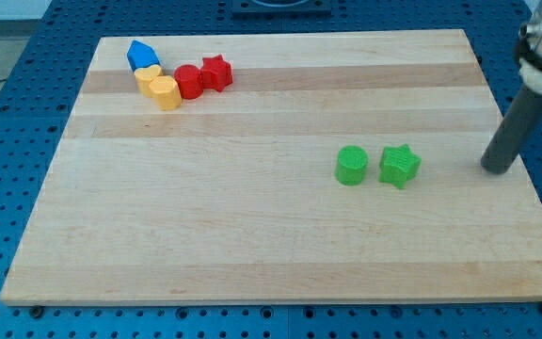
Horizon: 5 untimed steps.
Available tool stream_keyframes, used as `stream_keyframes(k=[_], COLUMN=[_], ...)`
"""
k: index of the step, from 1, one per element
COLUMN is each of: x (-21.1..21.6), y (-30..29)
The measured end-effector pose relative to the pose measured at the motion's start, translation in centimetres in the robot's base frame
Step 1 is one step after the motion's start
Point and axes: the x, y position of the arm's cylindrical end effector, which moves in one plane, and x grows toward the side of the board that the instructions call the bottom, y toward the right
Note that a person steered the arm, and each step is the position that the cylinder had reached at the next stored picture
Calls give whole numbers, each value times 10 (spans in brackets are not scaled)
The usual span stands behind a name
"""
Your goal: Move the green blocks towards the top left side of the board
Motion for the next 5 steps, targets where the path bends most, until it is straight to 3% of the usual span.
stream_keyframes(k=[3,5], x=[1,-9], y=[-9,-180])
